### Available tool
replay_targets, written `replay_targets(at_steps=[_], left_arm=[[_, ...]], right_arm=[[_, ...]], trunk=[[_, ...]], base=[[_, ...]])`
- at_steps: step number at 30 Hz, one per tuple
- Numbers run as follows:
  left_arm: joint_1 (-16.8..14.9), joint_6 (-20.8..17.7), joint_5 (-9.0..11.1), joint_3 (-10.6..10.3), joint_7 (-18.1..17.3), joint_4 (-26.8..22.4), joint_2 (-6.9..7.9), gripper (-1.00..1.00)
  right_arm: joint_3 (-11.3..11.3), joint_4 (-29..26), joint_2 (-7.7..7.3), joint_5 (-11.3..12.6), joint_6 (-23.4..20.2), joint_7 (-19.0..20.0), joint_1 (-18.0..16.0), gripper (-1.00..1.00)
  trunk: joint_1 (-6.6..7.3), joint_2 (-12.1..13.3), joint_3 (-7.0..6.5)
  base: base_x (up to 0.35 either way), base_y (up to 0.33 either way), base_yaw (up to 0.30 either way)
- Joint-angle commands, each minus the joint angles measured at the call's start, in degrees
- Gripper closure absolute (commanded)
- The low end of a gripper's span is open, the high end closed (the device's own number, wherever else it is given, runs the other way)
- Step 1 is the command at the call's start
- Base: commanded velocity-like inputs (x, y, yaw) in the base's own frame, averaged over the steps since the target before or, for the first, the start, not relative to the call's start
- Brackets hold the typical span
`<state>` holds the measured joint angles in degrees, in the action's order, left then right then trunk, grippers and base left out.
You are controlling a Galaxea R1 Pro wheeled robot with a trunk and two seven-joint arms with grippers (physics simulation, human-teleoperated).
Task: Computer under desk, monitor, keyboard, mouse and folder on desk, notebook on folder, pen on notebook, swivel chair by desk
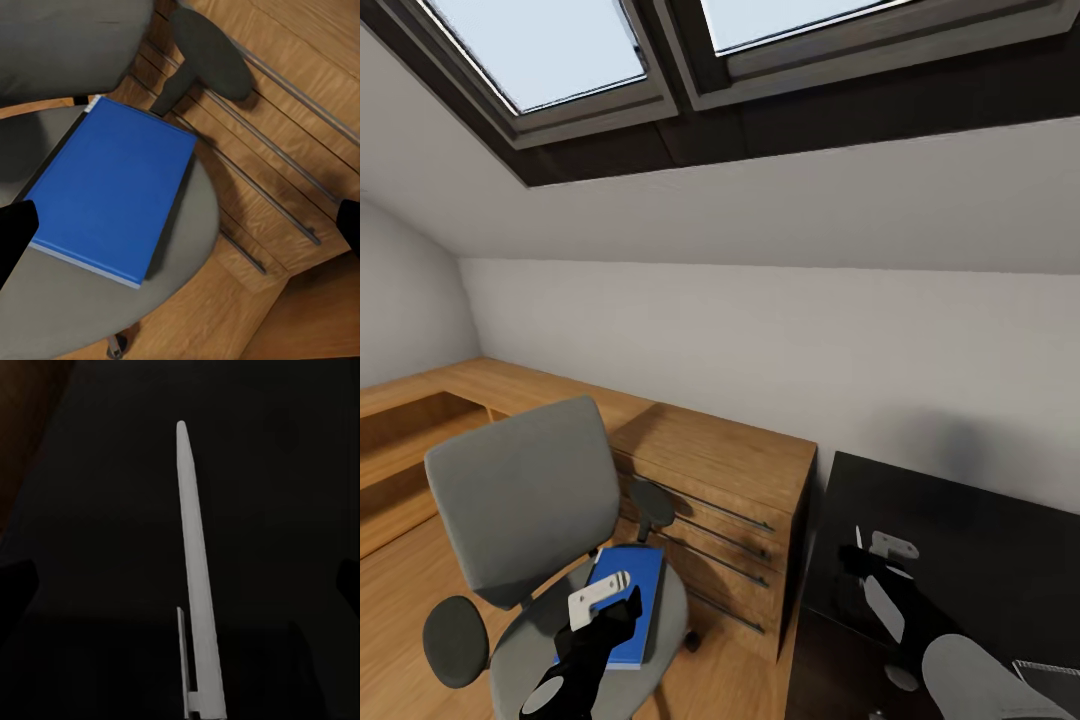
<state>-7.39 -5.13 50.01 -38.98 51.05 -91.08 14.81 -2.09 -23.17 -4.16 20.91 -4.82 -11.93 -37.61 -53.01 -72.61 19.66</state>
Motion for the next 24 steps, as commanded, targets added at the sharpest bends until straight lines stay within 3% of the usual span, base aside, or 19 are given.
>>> replay_targets(at_steps=[1, 8, 10, 13, 18, 24], left_arm=[[-0.1, -0.3, 0.1, -0.1, 0.4, -0.1, 0.05, -1.00], [-0.1, -0.3, 0.1, -0.1, 0.4, -0.1, 0.05, -1.00], [-0.1, -0.3, 0.1, -0.1, 0.4, -0.1, 0.05, -1.00], [-0.1, -0.3, 0.0, -0.1, 0.4, -0.2, 0.05, -1.00], [-0.1, -0.3, 0.0, -0.1, 0.4, -0.4, 0.11, -1.00], [-0.1, -0.3, 0.1, 0.0, 0.4, -0.5, 0.13, -1.00]], right_arm=[[-0.2, -0.9, -0.04, 0.3, -0.5, -0.4, 0.0, -1.00], [0.1, -14.3, -0.11, 0.5, -10.7, -0.6, 0.4, -1.00], [0.1, -20.5, -0.03, 0.6, -13.8, -0.8, 1.6, -1.00], [0.0, -29.7, 0.57, 0.8, -16.0, -3.0, 6.9, -1.00], [-0.1, -31.8, 1.99, 0.7, -16.1, -6.4, 8.2, -1.00], [-0.2, -32.0, 2.90, 0.6, -15.9, -7.5, 8.6, -1.00]], trunk=[[0.00, 0.0, 0.07], [0.00, 0.0, 0.07], [0.00, 0.0, 0.07], [0.00, 0.0, 0.07], [0.00, 0.0, 0.07], [0.00, 0.0, 0.07]], base=[[0.000, 0.000, 0.000], [0.000, 0.000, 0.000], [0.000, 0.000, 0.000], [0.000, 0.000, 0.045], [0.000, 0.000, 0.215], [0.000, 0.000, 0.266]])
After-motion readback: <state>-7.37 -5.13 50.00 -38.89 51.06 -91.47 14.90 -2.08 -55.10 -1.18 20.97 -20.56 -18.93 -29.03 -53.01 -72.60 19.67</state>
